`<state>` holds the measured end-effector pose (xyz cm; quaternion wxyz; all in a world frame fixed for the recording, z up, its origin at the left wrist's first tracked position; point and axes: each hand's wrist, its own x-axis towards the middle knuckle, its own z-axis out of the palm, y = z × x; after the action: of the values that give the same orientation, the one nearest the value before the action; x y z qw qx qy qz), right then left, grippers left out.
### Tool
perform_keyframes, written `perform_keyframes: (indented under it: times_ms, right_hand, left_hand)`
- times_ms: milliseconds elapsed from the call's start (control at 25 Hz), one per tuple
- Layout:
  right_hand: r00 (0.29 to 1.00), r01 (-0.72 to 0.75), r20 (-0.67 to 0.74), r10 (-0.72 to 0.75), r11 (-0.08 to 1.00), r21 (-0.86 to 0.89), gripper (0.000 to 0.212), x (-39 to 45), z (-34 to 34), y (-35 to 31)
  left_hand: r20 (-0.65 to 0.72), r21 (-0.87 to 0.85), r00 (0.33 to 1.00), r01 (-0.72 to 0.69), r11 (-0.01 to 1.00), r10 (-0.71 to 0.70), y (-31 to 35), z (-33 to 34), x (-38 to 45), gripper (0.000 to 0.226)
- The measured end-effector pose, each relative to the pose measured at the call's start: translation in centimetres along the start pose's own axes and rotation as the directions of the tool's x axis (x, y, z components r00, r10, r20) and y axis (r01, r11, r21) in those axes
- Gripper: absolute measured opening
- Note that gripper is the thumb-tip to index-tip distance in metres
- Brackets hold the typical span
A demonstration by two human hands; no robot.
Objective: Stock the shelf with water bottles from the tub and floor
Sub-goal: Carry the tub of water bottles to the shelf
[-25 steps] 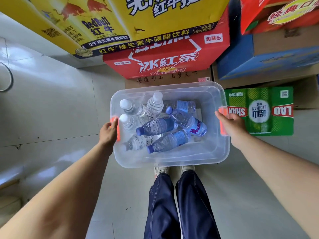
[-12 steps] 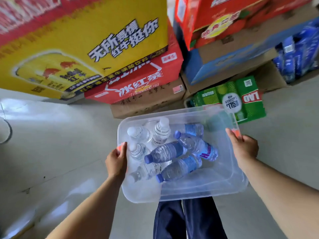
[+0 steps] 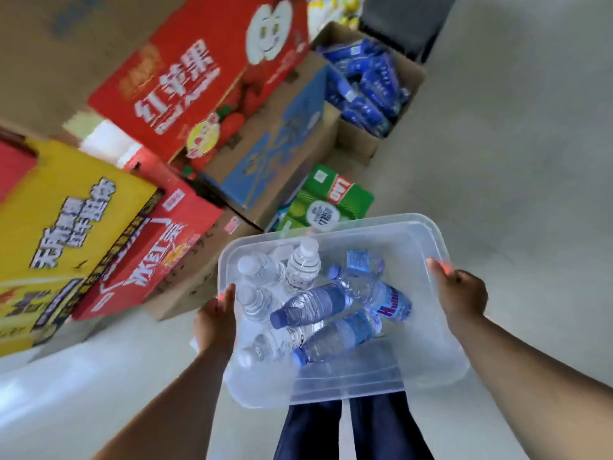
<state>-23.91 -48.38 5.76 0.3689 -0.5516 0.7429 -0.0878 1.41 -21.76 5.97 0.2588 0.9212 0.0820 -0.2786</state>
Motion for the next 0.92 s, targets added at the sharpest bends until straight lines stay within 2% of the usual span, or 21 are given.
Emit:
perform_keyframes:
  times_ms: [160,440,640,800,920]
  right_hand:
    - [0.994,-0.09,-0.05,0.093,0.994,0.06,0.065,2.6,-5.3,2.9]
    - [0.932,-0.313,-0.149,0.33,0.942,0.123,0.064,7.5,-18.4,7.4]
    - [0.863,-0.406,-0.227,0.452,0.887,0.22,0.063,10.7,-27.5,9.9]
    - [0.77,-0.47,-0.299,0.564,0.818,0.332,0.064,13.1,-33.7,10.9]
    - [0.722,-0.48,-0.336,0.605,0.788,0.387,0.064,15.5,-37.9,10.3]
  left_hand:
    - [0.049,0.07,0.982,-0.186,0.98,0.183,6.7,3.6,-2.7,0.052]
    - [0.17,0.192,0.933,-0.348,0.918,0.318,19.1,11.8,-11.9,0.055]
    - [0.324,0.289,0.822,-0.557,0.778,0.469,29.1,18.0,-19.7,0.052]
    - [0.422,0.292,0.703,-0.703,0.648,0.572,37.1,23.8,-24.7,0.058]
    - [0.475,0.246,0.642,-0.753,0.61,0.601,42.7,28.4,-27.3,0.057]
